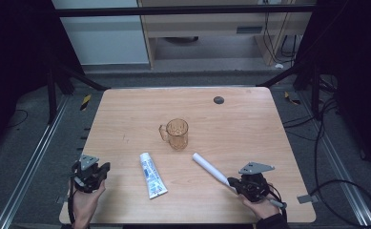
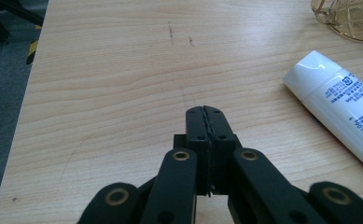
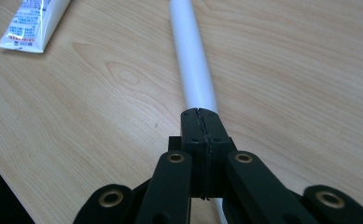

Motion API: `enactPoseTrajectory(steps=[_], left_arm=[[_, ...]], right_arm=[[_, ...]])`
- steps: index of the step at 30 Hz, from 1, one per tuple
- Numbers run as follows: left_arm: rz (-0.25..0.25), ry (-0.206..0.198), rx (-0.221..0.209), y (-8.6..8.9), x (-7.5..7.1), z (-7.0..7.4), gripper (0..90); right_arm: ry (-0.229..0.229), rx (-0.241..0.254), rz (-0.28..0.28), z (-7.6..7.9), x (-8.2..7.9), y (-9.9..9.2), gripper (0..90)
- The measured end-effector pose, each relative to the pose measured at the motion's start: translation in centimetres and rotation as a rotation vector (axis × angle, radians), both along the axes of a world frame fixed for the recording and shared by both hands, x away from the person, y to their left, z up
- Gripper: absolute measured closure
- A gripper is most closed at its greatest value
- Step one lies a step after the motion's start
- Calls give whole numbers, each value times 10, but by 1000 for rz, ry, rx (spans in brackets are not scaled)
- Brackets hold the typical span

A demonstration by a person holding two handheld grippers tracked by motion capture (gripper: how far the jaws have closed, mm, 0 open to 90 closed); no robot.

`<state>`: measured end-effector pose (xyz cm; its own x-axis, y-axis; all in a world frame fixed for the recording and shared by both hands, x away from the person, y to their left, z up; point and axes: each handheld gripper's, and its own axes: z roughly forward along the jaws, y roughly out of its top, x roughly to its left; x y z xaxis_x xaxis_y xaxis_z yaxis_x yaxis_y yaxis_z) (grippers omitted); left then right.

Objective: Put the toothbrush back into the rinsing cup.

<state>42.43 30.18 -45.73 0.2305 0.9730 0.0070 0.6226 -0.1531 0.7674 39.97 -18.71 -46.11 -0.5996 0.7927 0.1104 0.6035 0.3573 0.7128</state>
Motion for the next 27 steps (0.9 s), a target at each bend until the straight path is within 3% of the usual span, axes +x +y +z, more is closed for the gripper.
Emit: enactPoseTrajectory(steps=[15,27], left_arm=[[6,1,8,0,0,-1,890],[3,3,13,0,1,-1,891]], right_arm=[[36,-53,16,-13,3,8,900],[65,-88,-2,-19,6,8,900]])
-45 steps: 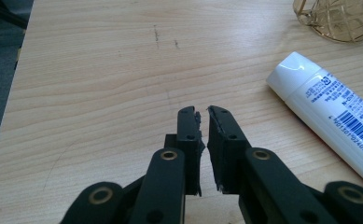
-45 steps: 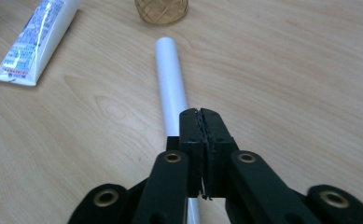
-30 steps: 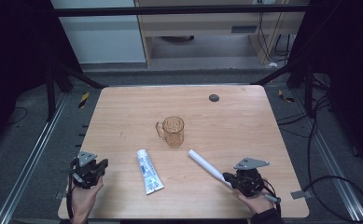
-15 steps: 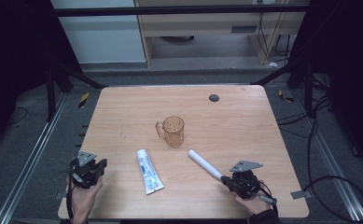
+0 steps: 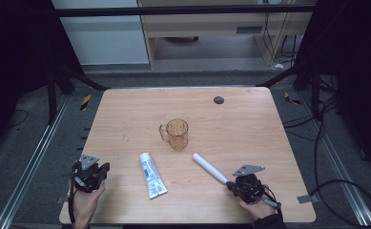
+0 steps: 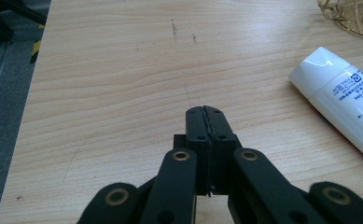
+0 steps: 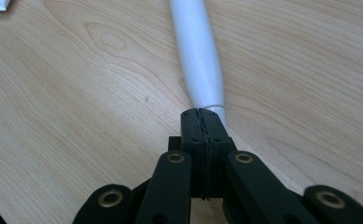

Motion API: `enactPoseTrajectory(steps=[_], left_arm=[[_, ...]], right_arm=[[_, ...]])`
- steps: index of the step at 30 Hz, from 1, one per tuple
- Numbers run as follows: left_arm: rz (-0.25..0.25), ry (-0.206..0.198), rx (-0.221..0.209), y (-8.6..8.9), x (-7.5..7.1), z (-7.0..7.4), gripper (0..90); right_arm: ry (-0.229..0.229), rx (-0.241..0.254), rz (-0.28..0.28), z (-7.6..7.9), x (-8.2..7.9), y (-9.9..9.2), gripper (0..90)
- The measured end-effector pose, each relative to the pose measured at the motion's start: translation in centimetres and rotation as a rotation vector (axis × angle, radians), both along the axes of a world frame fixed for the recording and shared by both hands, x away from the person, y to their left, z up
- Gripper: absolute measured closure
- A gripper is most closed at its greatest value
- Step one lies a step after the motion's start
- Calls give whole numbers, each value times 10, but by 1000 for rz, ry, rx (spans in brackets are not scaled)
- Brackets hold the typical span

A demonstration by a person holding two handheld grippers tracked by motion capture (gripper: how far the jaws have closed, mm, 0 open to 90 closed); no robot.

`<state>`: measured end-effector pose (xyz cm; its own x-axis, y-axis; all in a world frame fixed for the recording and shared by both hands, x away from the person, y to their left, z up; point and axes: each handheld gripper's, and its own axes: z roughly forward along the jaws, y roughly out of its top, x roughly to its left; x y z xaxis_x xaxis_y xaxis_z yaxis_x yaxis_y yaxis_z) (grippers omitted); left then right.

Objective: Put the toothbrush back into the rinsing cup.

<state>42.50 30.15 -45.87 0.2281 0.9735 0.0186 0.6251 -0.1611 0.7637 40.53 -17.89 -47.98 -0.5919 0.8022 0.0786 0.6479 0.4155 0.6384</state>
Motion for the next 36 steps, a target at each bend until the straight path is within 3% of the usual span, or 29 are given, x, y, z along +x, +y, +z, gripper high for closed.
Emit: enactPoseTrajectory(steps=[36], left_arm=[[-6,4,11,-2,0,0,891]], right_arm=[[4,-42,-94,-5,16,-11,900]])
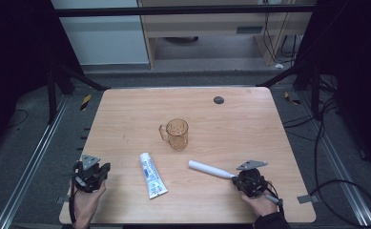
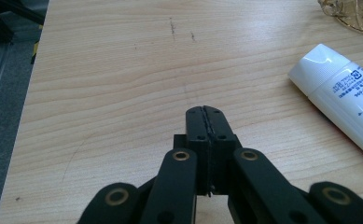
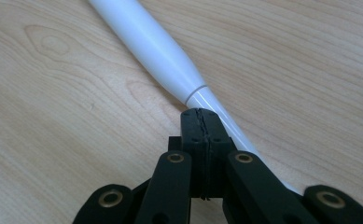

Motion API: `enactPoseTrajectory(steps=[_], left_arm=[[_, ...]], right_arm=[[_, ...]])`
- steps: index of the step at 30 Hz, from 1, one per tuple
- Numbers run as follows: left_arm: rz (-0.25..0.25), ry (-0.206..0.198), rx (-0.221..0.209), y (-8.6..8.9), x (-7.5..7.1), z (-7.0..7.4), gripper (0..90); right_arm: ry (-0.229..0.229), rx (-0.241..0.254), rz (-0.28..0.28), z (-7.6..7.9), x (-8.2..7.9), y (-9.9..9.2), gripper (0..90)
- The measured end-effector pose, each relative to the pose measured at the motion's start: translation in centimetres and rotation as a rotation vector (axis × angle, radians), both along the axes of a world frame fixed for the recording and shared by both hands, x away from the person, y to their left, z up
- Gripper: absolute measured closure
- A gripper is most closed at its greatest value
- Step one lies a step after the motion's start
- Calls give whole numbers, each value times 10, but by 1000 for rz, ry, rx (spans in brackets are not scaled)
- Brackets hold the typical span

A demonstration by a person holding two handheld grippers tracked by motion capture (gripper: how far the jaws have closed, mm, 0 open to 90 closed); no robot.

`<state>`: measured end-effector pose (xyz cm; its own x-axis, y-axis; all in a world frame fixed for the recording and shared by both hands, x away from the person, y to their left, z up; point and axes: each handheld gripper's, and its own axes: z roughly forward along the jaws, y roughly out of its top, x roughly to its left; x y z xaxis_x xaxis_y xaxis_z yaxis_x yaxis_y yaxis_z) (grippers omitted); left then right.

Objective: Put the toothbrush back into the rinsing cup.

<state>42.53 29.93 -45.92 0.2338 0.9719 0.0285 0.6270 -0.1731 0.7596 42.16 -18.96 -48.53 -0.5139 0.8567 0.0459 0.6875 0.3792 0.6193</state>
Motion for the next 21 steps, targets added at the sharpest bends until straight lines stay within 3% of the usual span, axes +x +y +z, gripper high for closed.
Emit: enactPoseTrajectory(steps=[21], left_arm=[[-2,2,4,-1,1,-1,891]], right_arm=[[-37,4,-65,-2,21,-5,898]])
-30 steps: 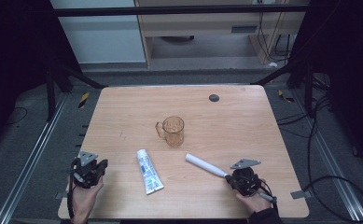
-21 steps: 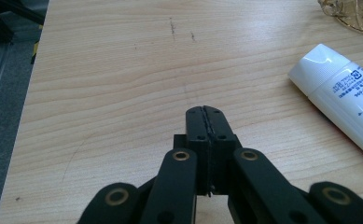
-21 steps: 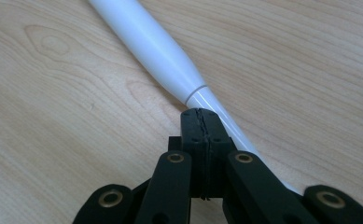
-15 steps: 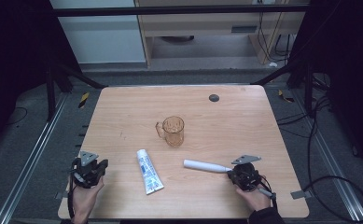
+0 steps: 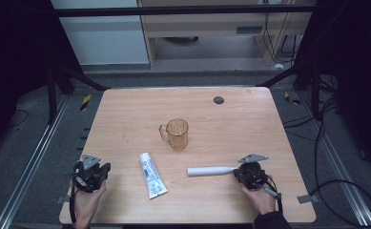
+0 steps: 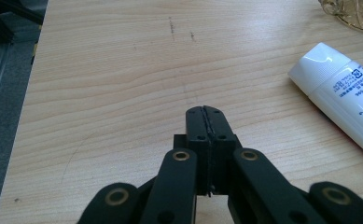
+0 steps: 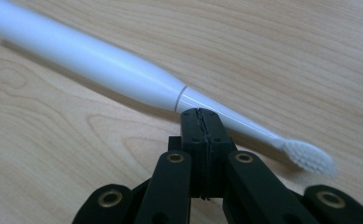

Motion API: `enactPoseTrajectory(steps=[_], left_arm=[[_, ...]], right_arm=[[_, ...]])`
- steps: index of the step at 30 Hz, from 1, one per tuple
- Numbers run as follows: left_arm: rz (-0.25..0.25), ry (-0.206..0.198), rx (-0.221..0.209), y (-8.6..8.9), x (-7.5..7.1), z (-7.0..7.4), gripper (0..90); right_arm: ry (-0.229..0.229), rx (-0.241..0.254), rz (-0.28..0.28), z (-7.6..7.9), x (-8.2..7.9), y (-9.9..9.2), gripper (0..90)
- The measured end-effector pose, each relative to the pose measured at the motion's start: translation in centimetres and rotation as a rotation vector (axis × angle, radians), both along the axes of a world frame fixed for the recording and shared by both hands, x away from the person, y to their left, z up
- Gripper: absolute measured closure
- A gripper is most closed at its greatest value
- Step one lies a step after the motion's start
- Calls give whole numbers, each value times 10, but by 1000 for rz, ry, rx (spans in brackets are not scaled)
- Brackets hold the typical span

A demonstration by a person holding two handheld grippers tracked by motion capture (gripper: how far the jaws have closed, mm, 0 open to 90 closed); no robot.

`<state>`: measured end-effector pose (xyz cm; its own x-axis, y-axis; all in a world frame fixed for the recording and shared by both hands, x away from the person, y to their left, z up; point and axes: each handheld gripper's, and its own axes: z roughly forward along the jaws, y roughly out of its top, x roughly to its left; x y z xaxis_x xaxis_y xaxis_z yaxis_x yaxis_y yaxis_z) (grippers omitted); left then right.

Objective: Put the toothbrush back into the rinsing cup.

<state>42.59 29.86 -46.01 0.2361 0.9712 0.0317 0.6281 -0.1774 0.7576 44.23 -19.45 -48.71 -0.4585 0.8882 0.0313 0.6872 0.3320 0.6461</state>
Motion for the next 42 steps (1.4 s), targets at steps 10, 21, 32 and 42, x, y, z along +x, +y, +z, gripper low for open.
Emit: enactPoseTrajectory(steps=[10,21,32,42], left_arm=[[-1,0,1,-1,0,0,891],[-2,-1,3,-1,0,0,891],[3,5,10,0,1,-2,891],[1,6,13,1,2,-2,892]], right_arm=[[-19,9,-26,-2,10,-4,896],[-55,40,-34,4,10,-5,895],[-123,192,76,29,6,38,895],[-66,184,156,17,17,90,897]])
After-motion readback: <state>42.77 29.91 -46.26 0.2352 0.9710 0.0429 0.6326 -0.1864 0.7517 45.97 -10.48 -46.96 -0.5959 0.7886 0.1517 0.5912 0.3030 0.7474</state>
